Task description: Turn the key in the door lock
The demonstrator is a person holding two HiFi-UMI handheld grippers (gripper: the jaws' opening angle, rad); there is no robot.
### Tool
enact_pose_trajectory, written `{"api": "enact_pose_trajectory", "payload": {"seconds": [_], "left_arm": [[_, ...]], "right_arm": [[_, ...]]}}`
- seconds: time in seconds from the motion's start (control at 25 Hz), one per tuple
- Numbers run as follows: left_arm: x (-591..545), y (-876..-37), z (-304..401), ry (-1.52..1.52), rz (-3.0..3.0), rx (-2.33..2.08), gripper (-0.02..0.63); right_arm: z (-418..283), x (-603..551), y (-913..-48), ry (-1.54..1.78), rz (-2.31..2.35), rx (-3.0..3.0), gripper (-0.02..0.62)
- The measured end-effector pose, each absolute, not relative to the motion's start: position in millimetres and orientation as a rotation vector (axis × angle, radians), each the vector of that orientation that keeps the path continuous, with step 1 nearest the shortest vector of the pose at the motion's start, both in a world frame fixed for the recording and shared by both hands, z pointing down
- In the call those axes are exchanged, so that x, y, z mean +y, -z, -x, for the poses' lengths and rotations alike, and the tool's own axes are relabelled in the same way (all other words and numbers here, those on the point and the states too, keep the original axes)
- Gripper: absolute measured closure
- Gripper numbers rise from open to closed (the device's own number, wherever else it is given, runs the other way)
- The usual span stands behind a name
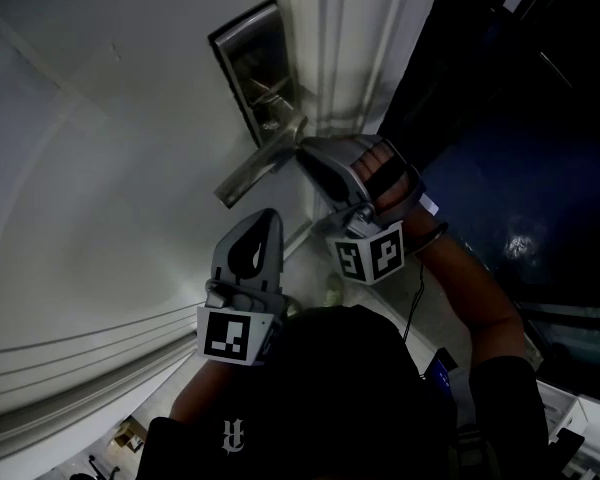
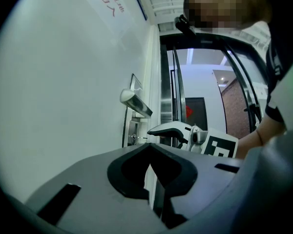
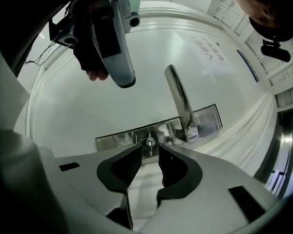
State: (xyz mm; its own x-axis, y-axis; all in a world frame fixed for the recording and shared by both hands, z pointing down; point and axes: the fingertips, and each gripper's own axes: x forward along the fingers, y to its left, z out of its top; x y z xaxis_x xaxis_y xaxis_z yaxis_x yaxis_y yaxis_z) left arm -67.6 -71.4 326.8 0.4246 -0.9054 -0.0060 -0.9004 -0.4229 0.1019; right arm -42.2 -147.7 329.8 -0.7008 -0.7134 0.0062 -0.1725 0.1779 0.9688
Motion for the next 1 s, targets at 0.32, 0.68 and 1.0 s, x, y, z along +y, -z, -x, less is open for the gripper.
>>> {"api": "enact_pose_trajectory", "payload": {"seconds": [0.32,0.68,1.0], "left_arm": [[-72,-327,70,0.092,-2.574,-1.645,0.600],[-73,-328,73,0.096,-2.570,-1.641,0.600],[-75,-329,71,0.094,-2.575,-1.626,0.600]], "right_arm": [[52,-160,-330,1.637,-0.859,-1.875,0.492],[58,-161,-329,1.636,-0.919,-1.885,0.565],[59,-163,-329,1.538,-0.917,-1.979,0.566]]}}
